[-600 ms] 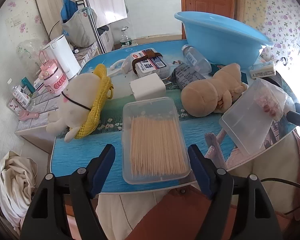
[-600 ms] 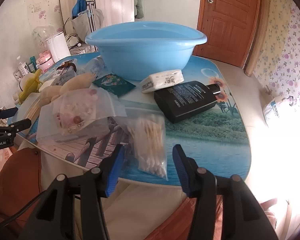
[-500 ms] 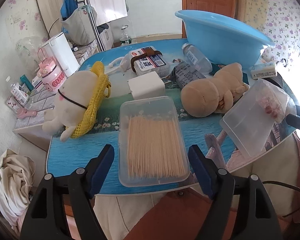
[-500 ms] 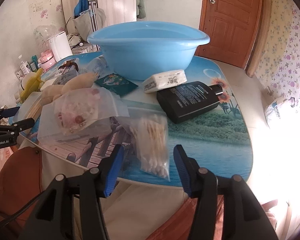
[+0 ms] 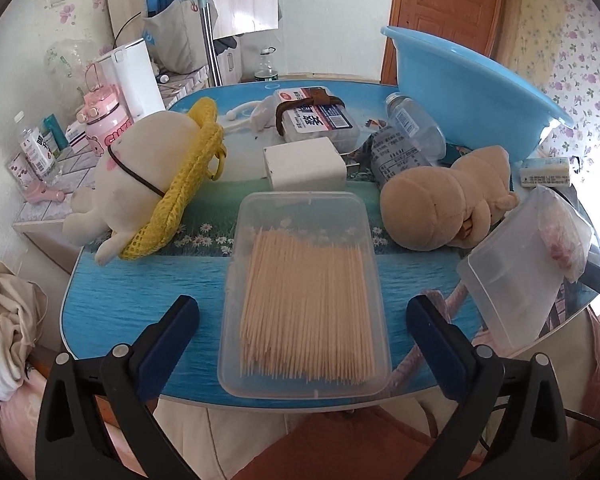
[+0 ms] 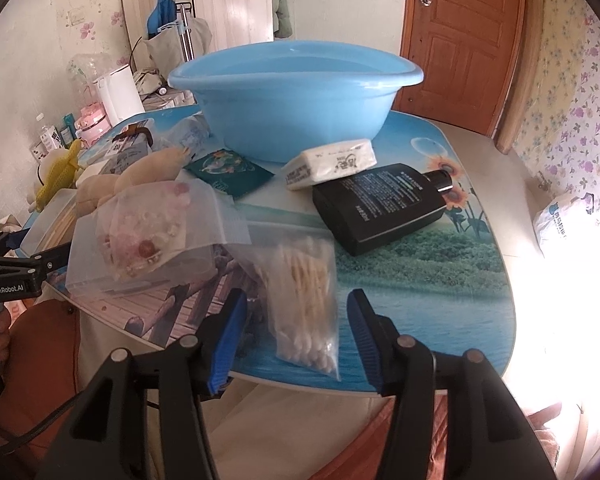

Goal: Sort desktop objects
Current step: 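Grasp the clear toothpick box with left tool while right grasps the cotton-swab bag, then carry toothpick box and swab bag into the blue basin and open both tools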

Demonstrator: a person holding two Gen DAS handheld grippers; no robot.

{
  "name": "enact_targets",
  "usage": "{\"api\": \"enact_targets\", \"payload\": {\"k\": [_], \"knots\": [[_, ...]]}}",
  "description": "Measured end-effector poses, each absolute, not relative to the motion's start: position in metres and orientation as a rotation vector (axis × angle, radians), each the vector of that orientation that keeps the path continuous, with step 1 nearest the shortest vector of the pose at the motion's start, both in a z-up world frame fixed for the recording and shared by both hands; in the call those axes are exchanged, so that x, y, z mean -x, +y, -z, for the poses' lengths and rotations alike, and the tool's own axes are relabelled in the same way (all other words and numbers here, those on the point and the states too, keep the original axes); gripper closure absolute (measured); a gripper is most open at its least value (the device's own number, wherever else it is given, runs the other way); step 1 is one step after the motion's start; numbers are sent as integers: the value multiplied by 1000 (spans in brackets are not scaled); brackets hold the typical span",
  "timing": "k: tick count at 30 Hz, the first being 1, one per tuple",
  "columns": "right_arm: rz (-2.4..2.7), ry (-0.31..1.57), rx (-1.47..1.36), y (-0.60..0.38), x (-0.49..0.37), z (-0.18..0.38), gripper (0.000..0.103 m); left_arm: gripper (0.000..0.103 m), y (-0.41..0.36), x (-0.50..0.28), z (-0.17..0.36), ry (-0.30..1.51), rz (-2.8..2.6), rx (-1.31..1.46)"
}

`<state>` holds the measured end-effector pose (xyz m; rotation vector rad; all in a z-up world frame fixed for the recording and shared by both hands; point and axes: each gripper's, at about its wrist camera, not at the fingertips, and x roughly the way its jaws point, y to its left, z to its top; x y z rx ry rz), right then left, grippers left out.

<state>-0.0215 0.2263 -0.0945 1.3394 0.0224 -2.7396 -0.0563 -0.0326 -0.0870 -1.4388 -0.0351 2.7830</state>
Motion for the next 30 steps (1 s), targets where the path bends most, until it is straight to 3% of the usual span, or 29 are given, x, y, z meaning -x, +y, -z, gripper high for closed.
{"api": "enact_targets", "payload": {"k": [4, 5, 6, 7, 14, 15, 16, 19, 30], "knots": [[2725, 20, -1331, 225, 21, 95, 51, 1, -32, 55, 87, -24, -2777, 1448], [2727, 21, -1330, 225, 20, 95, 51, 12, -31, 53, 85, -18, -2779, 1426], [2729, 19, -1331, 225, 20, 96, 51, 34, -29, 50, 83, -7, -2789, 1395], [2730, 11, -1334, 226, 20, 96, 51, 44, -27, 47, 80, 6, -2794, 1375], [2723, -20, -1320, 230, 18, 93, 52, 43, -31, 43, 77, -15, -2759, 1402], [2723, -11, -1314, 229, 17, 93, 56, 43, -29, 40, 76, -20, -2760, 1404], [2729, 10, -1311, 228, 17, 93, 74, 43, -30, 40, 74, -19, -2765, 1403], [2735, 6, -1258, 229, 14, 88, 82, 43, -26, 35, 67, 20, -2785, 1385], [2751, -21, -1124, 230, 3, 53, 87, 43, -26, 36, 17, -1, -2841, 1244]]}}
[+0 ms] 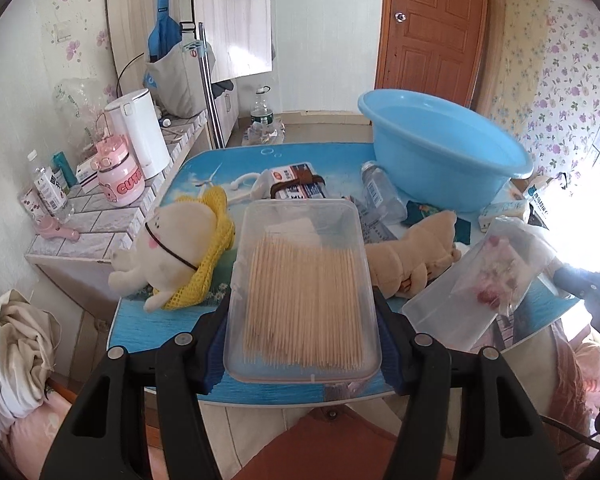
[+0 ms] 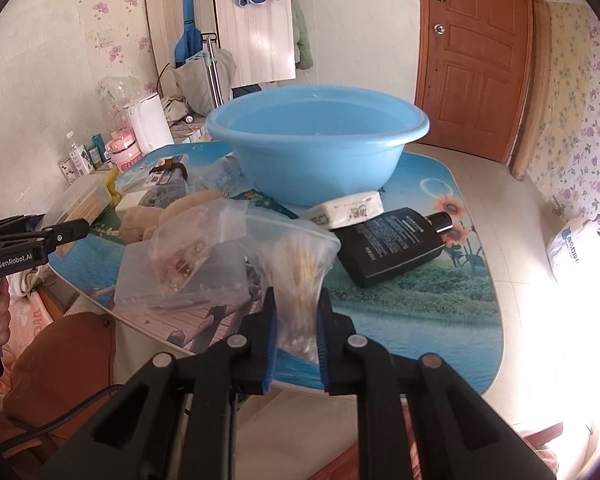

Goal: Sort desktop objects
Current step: 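Carry toothpick box and swab bag into the blue basin and open both tools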

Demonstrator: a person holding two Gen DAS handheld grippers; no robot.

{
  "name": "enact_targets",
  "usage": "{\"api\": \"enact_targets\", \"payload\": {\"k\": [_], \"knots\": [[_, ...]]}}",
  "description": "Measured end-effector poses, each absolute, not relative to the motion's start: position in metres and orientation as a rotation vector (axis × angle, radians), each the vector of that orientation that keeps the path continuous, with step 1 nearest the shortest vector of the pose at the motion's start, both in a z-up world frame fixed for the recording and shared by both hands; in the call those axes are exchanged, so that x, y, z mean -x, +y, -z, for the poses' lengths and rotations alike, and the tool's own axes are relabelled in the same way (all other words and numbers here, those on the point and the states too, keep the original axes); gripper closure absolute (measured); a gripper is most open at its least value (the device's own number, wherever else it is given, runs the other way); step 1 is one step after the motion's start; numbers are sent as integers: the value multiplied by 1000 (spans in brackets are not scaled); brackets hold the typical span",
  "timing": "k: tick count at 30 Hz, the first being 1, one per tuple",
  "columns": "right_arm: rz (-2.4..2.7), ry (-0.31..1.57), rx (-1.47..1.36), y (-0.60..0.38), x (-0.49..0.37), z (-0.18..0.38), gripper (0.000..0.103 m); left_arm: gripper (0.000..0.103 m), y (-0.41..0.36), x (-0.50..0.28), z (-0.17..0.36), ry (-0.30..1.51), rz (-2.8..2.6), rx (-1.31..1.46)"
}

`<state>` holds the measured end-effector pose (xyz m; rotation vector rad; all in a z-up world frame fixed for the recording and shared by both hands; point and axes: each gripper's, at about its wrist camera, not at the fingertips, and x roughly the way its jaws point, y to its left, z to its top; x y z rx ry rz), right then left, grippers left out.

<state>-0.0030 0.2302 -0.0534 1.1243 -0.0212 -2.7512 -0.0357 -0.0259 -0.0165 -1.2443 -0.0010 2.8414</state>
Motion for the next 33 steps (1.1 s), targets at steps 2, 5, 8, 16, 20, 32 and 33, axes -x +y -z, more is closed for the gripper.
{"api": "enact_targets", "payload": {"k": [2, 5, 8, 16, 20, 32, 33], "knots": [[2771, -52, -1095, 234, 3, 45, 87, 43, -25, 37, 6, -11, -2839, 1217], [2797, -77, -1050, 239, 6, 32, 87, 43, -17, 43, -10, -7, -2826, 1165], [2811, -73, -1017, 241, 14, 22, 87, 43, -7, 51, -23, -18, -2801, 1119], [2802, -86, -972, 241, 37, 15, 87, 43, 35, 79, -39, 15, -2737, 1037], [2804, -87, -952, 245, 53, 11, 87, 43, 54, 99, -41, 32, -2702, 1025], [2797, -52, -951, 249, 116, 12, 87, 43, 104, 171, -28, 99, -2629, 1037], [2799, -55, -954, 250, 119, 13, 87, 42, 107, 176, -26, 102, -2617, 1055]]}}
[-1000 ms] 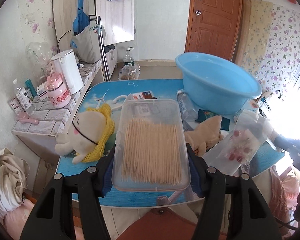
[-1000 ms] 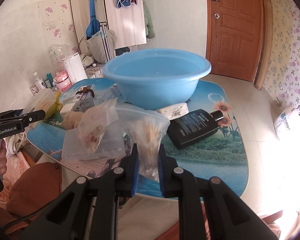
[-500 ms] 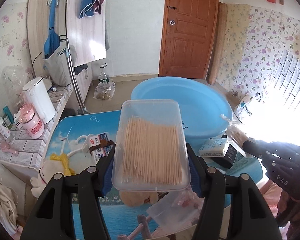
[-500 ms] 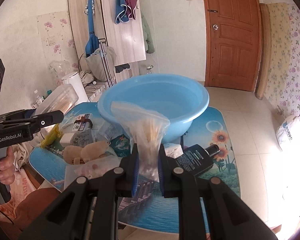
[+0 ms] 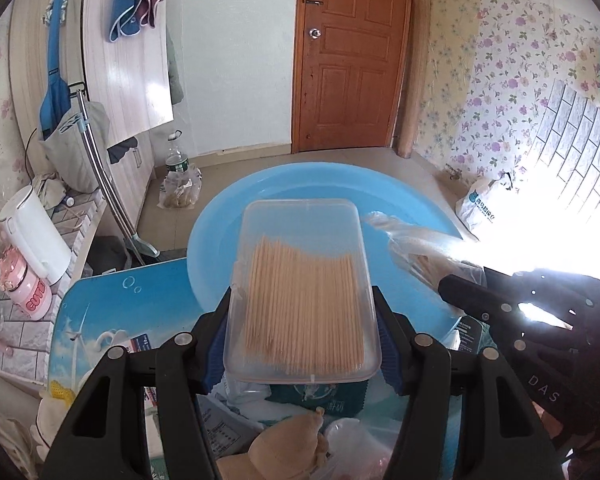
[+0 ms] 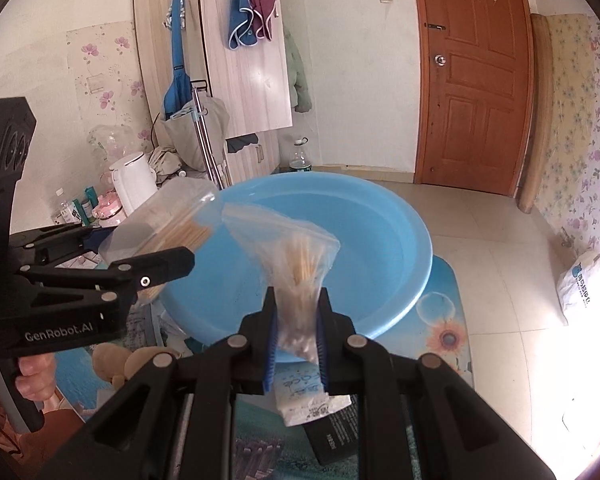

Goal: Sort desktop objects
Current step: 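Carry toothpick box and swab bag into the blue basin and open both tools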

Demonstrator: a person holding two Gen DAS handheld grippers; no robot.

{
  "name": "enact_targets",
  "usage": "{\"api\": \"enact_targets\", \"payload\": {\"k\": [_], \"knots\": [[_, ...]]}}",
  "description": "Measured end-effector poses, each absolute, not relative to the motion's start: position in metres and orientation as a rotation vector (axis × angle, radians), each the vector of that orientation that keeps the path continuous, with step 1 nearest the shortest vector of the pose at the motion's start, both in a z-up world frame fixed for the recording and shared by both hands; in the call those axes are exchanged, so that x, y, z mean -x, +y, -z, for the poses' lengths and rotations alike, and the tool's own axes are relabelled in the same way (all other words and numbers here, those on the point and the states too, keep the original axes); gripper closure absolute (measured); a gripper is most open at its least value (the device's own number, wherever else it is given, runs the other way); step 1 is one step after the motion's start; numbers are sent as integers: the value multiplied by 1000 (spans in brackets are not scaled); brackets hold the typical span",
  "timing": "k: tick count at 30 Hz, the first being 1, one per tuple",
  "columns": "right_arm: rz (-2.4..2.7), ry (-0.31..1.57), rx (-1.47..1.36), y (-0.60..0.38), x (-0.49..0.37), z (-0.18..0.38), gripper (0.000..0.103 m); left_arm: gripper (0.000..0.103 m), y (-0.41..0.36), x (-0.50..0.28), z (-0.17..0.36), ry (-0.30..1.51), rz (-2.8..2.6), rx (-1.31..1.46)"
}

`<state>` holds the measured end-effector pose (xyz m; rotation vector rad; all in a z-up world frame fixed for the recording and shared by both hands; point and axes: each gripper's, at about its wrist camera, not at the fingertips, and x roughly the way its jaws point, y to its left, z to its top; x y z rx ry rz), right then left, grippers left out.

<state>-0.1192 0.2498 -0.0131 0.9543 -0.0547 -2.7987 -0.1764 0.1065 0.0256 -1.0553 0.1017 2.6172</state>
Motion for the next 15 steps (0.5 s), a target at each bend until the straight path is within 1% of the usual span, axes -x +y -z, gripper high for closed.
{"api": "enact_targets", "payload": {"k": [5, 7, 9, 15], "knots": [[2798, -75, -972, 255, 128, 18, 81, 42, 110, 188, -13, 106, -2602, 1100], [2802, -64, -998, 255, 130, 20, 72, 40, 109, 186, -12, 119, -2617, 1088], [2805, -64, -1010, 256, 130, 22, 67, 34, 108, 184, -13, 121, -2631, 1076], [2816, -88, -1003, 258, 120, 20, 67, 34, 98, 177, -17, 92, -2641, 1073]]}}
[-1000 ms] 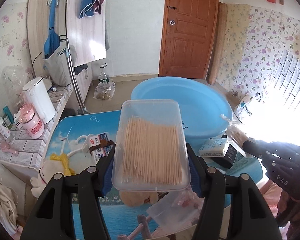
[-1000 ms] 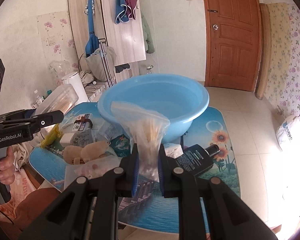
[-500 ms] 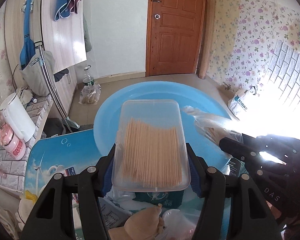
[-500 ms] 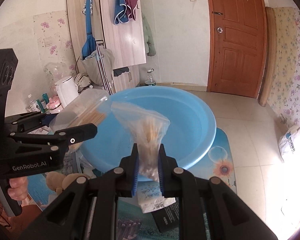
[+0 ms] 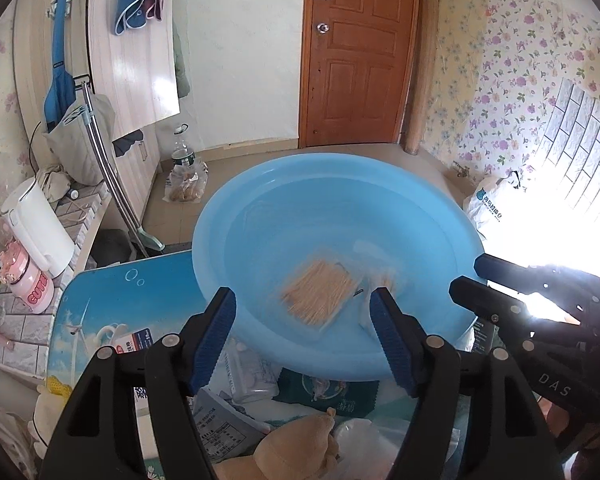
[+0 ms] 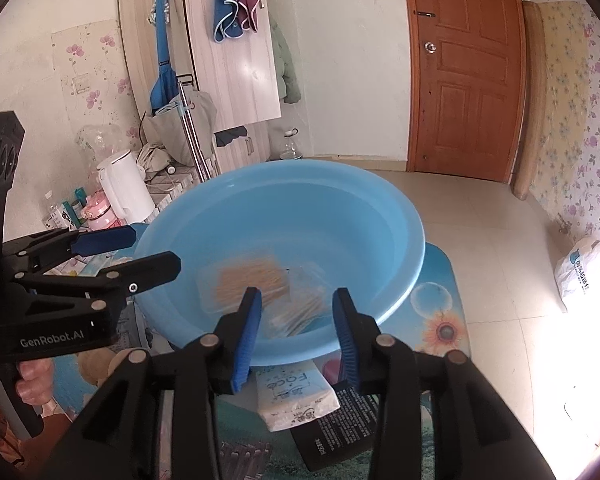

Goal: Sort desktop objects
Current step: 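Carry toothpick box and swab bag into the blue basin and open both tools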

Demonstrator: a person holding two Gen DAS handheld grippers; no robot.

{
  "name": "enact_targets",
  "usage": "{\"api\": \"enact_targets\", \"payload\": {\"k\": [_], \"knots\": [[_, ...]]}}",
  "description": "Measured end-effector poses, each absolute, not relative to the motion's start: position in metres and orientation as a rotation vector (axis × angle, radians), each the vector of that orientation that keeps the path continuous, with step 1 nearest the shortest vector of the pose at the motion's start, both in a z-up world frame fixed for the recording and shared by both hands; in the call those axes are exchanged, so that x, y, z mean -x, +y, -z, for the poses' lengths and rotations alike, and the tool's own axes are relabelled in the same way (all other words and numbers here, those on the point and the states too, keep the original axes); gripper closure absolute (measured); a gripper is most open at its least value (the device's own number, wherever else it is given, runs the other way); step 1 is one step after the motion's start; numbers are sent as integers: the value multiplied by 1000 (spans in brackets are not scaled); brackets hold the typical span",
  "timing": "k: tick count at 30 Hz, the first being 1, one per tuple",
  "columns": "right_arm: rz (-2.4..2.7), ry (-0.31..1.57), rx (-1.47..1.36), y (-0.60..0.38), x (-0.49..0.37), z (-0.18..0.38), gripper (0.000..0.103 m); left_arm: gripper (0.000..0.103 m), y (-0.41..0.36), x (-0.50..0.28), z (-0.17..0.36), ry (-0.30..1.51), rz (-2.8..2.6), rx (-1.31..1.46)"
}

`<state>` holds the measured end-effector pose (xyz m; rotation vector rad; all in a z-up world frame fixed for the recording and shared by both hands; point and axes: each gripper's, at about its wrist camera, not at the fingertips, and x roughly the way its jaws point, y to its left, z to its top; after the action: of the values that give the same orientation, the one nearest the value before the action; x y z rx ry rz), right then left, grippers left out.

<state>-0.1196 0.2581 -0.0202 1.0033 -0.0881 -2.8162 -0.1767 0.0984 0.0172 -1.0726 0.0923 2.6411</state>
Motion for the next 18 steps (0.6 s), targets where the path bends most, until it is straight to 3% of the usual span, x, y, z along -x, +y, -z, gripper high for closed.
{"api": "enact_targets", "payload": {"k": [11, 15, 18], "knots": [[2835, -108, -1044, 269, 97, 28, 66, 34, 71, 146, -15, 97, -2687, 1090], [2828, -110, -1098, 272, 91, 37, 66, 25, 67, 127, -9, 135, -2682, 1095], [2827, -110, -1121, 274, 85, 43, 66, 25, 63, 116, -2, 170, -2677, 1114]]}}
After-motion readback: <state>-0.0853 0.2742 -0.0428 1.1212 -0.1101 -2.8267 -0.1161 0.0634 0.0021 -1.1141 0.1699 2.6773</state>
